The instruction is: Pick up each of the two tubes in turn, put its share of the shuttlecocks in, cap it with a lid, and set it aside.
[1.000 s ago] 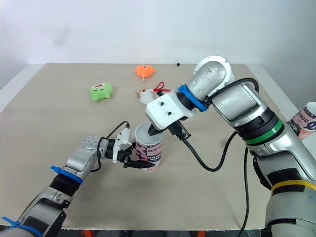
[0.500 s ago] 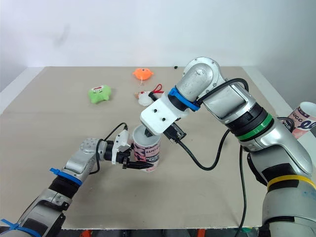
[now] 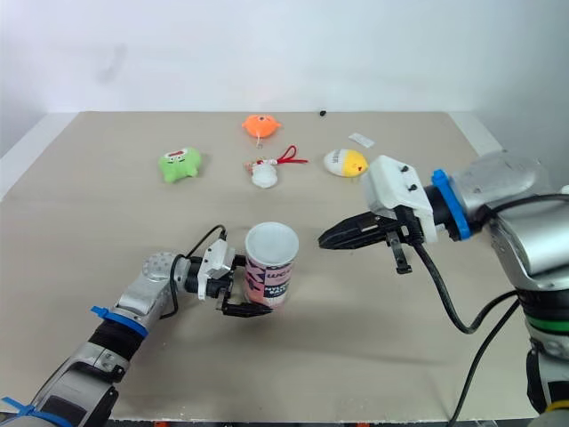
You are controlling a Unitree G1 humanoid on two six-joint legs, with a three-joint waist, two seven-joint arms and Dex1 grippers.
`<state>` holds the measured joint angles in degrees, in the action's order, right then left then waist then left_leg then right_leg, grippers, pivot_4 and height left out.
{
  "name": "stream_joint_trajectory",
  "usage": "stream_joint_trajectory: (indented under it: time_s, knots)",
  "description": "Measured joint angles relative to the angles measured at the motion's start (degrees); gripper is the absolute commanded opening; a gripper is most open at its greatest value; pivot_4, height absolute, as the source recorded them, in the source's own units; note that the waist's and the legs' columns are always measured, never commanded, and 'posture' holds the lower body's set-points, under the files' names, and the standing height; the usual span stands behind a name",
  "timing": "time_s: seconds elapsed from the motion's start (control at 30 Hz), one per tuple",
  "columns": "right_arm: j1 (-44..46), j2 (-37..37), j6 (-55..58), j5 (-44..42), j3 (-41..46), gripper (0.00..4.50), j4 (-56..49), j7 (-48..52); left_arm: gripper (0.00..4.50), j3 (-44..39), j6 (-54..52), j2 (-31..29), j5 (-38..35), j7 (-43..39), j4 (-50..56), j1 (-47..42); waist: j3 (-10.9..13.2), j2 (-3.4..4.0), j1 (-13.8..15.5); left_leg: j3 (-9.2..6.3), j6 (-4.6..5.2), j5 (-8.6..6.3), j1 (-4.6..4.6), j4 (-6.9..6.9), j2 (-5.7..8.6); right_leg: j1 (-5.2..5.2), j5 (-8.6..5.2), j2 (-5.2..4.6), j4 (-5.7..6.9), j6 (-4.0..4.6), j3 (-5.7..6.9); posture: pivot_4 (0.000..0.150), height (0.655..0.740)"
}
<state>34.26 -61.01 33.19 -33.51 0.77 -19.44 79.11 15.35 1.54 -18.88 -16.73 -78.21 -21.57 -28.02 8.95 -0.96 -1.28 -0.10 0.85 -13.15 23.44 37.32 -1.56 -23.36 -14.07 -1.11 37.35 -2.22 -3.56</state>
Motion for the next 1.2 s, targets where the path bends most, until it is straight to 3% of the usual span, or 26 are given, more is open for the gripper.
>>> stream_joint_trajectory:
  time_s: [0.13,0.17,0.23,0.33,0.43,0.47,0.53,0.57,0.77,1.2]
  knots:
    - [-11.46,0.36,2.07,-0.74,5.18,0.00,-4.88,-5.63,4.44,-0.88,0.02,0.13,-0.64,-0.82,-0.52,-0.12,0.08,-0.05,0.02,0.03,0.00,0.00,0.03,0.01,-0.01,0.00,-0.06,0.03,0.00,-0.16,-0.09,0.150,0.7323]
    - [-12.67,0.76,2.24,-0.68,5.67,0.50,-5.48,-7.12,4.50,-1.20,0.12,0.13,-0.65,-0.86,-0.53,-0.12,0.19,0.01,-0.06,0.09,0.00,0.00,0.01,0.02,-0.01,-0.01,-0.03,0.04,-0.01,-0.20,-0.17,0.150,0.7323]
    - [-13.58,1.02,2.59,-0.63,6.26,1.03,-5.84,-8.79,4.50,-1.38,0.03,-0.04,-0.72,-1.11,-0.53,-0.12,0.27,0.01,-0.06,0.12,0.00,0.00,0.00,0.04,0.00,-0.01,-0.01,0.05,-0.01,-0.22,-0.21,0.150,0.7323]
    - [-15.31,1.67,3.28,-0.75,6.50,2.17,-6.18,-10.83,4.50,-1.84,-0.44,-1.27,-1.06,-2.09,-0.38,-0.04,0.33,-0.08,-0.03,0.07,0.00,0.00,0.02,0.06,-0.01,0.01,-0.02,0.10,-0.01,-0.23,-0.20,0.150,0.7323]
    - [-18.44,2.00,4.04,-1.42,6.49,3.43,-6.40,-11.43,4.50,-2.68,-1.52,-4.19,-1.43,-3.66,0.16,0.30,0.37,-0.07,-0.02,0.06,-0.01,0.00,0.03,0.04,0.00,0.01,-0.05,0.12,-0.01,-0.23,-0.26,0.150,0.7323]
    - [-19.66,2.03,4.00,-1.67,6.45,3.53,-6.65,-11.37,4.50,-2.97,-2.00,-5.31,-1.53,-3.83,0.36,0.39,0.39,-0.08,-0.02,0.06,-0.01,0.00,0.07,0.03,0.00,-0.01,-0.06,0.13,-0.01,-0.24,-0.28,0.150,0.7323]
    - [-21.94,3.29,3.22,-1.57,5.21,4.41,-7.32,-11.36,4.50,-4.34,-3.30,-8.63,-2.08,-4.67,1.28,1.16,0.46,-0.21,-0.12,0.05,-0.06,-0.04,0.05,0.03,-0.11,-0.03,-0.09,0.25,-0.02,-0.20,-0.31,0.150,0.7323]
    - [-22.57,5.41,1.56,0.29,2.22,4.46,-7.36,-12.08,4.50,-5.98,-4.45,-11.82,-2.59,-5.18,2.40,2.37,0.49,-0.25,-0.37,0.07,-0.06,-0.05,0.01,0.01,-0.20,-0.05,-0.09,0.32,-0.01,-0.16,-0.32,0.150,0.7323]
    - [-20.24,14.29,-3.24,6.96,-8.46,4.46,-4.66,-14.92,4.50,-11.77,-10.16,-17.44,-8.22,-6.17,10.01,6.05,0.75,-0.05,-0.10,0.06,-0.09,-0.04,0.03,0.08,-0.20,-0.05,-0.06,0.31,0.03,-0.19,-0.32,0.150,0.7323]
    - [-12.31,26.44,-9.52,13.26,-18.79,4.46,4.31,-15.24,4.50,-23.28,-34.50,-24.57,-28.85,0.75,34.81,14.64,0.93,-0.29,-0.05,-0.13,-0.17,-0.06,0.06,0.08,-0.20,-0.02,-0.09,0.16,0.07,-0.17,-0.26,0.150,0.7323]
